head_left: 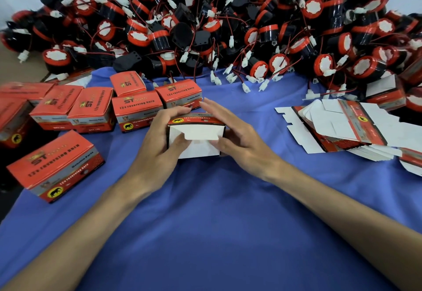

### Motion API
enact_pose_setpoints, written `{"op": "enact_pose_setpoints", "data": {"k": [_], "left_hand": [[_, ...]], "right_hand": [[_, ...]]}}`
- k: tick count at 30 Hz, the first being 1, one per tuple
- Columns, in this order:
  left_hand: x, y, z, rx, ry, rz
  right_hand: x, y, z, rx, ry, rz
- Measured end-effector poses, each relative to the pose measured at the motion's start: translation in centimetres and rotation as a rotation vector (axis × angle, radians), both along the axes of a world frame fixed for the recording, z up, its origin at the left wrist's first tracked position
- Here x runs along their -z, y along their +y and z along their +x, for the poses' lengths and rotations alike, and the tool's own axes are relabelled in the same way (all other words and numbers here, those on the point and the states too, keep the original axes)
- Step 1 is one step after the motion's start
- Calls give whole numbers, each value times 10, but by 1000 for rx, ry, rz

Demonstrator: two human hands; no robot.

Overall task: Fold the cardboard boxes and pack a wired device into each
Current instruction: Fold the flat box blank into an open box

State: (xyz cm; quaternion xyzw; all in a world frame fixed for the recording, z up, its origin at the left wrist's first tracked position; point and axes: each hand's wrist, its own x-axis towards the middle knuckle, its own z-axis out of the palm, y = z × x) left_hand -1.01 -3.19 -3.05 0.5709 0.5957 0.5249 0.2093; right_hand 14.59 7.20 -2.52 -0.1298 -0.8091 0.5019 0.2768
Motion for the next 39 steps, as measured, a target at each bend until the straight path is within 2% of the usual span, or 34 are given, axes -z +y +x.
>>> {"op": "enact_pose_setpoints", "data": {"k": [4,6,7,9,22,27,29,35,39], "left_hand": [[-9,2,3,88,-133,-27],[-18,6,3,61,-284,-72],[-19,6,4,47,-272,-86],[-14,0,6,63,-132,-59],[2,2,1,36,47,-19],[3,2,1,36,92,16],[3,2,1,19,129,22],[6,3,3,-34,224,58],[5,2,4,-75,261,92]], "right_hand": [[4,3,-1,60,21,63],[5,3,-1,65,9,79],[5,3,-1,66,1,83],[5,3,-1,74,-9,91],[-5,-2,3,67,3,-53],[-5,0,8,-3,52,-243],[-4,-1,9,-4,43,-212],[4,2,2,165,-7,77],[5,2,1,197,23,158]]}}
